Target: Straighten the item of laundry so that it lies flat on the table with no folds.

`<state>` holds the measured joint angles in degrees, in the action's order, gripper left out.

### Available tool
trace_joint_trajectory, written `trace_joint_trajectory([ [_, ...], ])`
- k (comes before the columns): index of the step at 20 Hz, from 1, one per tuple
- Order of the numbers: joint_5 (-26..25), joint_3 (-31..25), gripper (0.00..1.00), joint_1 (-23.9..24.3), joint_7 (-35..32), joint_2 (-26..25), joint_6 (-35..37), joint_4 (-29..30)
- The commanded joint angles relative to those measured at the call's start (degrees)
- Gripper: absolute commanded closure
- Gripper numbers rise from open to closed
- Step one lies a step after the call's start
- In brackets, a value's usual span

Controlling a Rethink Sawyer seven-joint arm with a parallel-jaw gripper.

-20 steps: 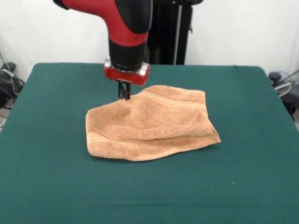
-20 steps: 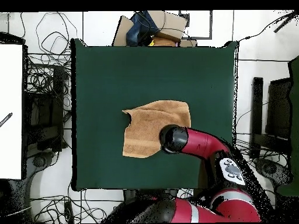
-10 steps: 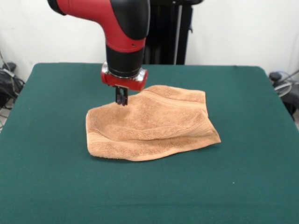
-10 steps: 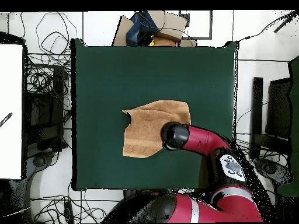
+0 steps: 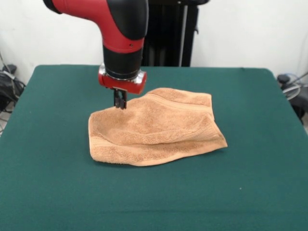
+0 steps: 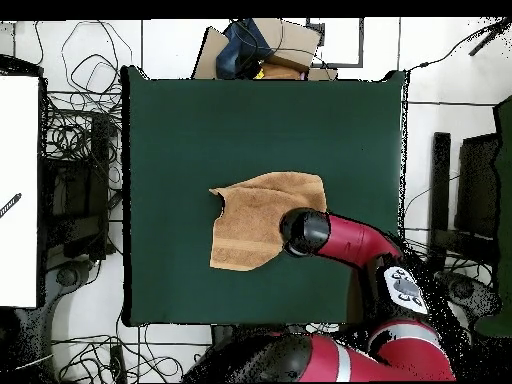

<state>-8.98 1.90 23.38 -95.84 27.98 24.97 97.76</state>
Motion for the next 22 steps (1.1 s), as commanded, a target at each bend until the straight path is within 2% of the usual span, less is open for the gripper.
trace_joint_trajectory([
  [1,1.3,-3.7,1.00,1.2,-5.9,-0.7,1.5,-0.3],
  [19,1.5,-3.8,1.00,2.0,-6.6,0.5,1.0,2.1],
  [22,1.3,-2.3,1.00,1.4,-7.5,0.9,1.5,2.5],
])
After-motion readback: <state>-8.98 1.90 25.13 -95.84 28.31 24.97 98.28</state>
